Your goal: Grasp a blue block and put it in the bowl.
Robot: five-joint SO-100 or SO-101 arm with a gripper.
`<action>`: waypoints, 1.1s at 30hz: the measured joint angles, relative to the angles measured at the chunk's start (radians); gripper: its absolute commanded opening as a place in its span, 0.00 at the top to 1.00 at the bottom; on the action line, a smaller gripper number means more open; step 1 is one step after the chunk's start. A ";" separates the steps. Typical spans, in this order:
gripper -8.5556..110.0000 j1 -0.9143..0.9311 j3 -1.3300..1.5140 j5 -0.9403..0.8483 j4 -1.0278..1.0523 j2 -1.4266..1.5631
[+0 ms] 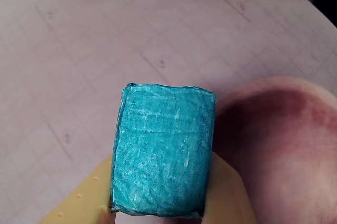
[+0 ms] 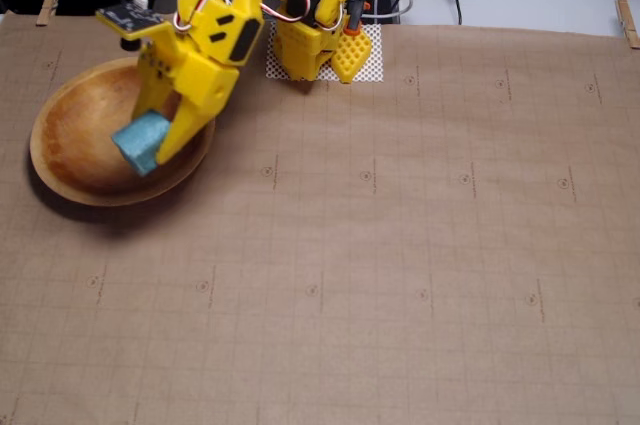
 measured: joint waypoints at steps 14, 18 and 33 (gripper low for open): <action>0.95 0.176 0.000 0.000 0.028 -0.003; 0.95 0.202 -0.002 0.000 0.028 -0.044; 0.95 0.227 -0.003 0.000 0.015 -0.273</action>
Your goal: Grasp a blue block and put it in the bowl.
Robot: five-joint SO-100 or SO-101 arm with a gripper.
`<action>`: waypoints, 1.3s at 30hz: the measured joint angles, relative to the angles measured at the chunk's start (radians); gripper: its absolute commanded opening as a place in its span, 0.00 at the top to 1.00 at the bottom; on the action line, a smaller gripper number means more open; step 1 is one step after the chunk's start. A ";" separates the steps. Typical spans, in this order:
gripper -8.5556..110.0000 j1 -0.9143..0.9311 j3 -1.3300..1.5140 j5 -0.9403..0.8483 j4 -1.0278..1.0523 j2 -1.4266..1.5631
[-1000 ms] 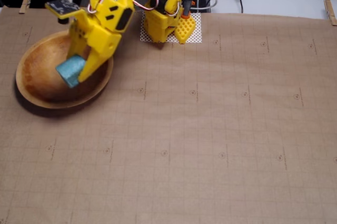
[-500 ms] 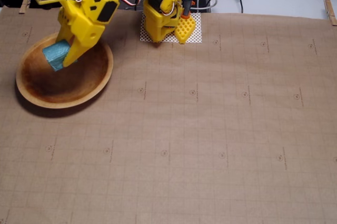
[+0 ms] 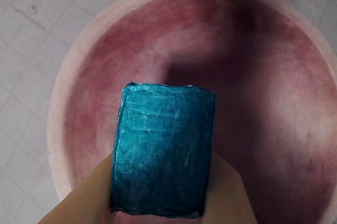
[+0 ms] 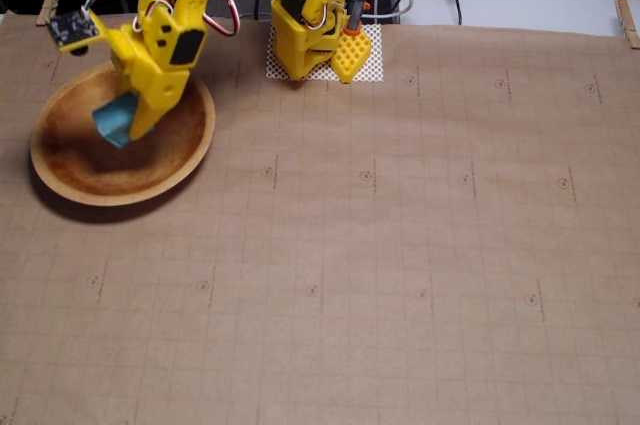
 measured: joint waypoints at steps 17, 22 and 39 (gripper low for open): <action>0.73 -0.021 -0.023 0.000 -0.212 -0.167; 0.63 -0.014 -0.023 0.000 -0.212 -0.167; 0.53 -0.025 -0.006 0.000 -0.212 -0.158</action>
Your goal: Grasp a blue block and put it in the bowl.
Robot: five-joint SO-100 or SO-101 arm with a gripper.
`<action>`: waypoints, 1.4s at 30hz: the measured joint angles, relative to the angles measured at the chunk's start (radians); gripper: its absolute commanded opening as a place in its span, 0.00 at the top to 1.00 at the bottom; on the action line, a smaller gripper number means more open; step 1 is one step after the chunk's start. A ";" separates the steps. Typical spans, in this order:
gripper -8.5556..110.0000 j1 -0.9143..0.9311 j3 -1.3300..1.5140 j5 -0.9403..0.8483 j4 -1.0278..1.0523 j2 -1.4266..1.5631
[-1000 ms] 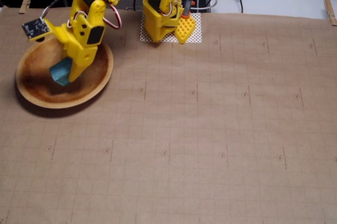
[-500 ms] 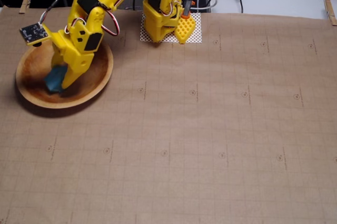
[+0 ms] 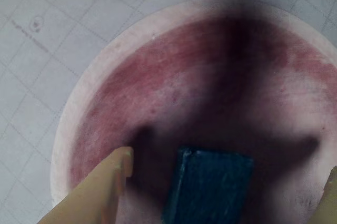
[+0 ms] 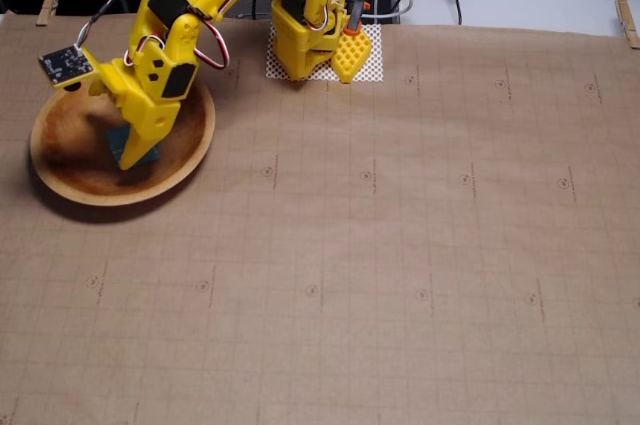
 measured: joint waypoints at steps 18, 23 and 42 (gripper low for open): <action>0.53 -0.153 0.095 0.011 0.341 0.753; 0.53 -0.279 0.064 0.072 0.413 0.899; 0.70 -0.891 -0.173 0.109 0.604 0.997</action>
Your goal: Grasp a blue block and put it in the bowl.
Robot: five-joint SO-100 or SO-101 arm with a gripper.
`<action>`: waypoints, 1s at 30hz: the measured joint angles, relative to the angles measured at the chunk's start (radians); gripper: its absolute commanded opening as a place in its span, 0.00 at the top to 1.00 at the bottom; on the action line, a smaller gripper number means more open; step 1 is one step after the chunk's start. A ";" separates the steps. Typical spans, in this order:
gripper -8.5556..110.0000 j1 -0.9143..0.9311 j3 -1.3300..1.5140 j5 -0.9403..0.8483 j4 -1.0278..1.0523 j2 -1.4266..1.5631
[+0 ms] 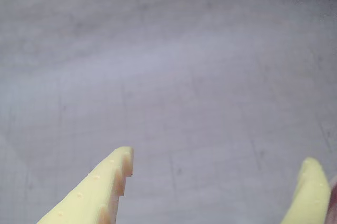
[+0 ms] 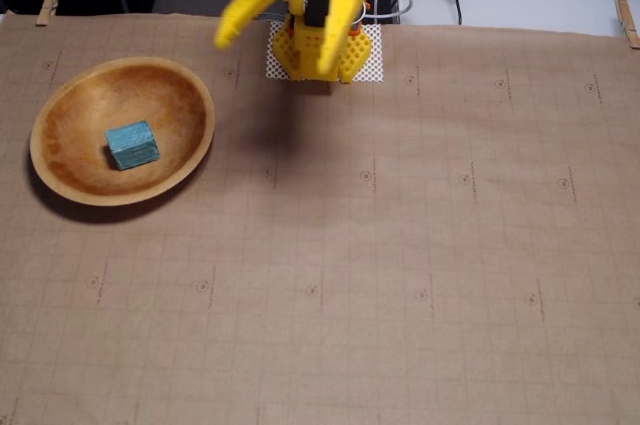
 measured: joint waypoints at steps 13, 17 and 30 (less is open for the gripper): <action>0.87 -0.215 0.080 0.000 0.002 0.000; 0.93 -0.216 0.138 0.000 0.002 0.000; 0.95 -0.043 0.376 -0.172 0.000 0.000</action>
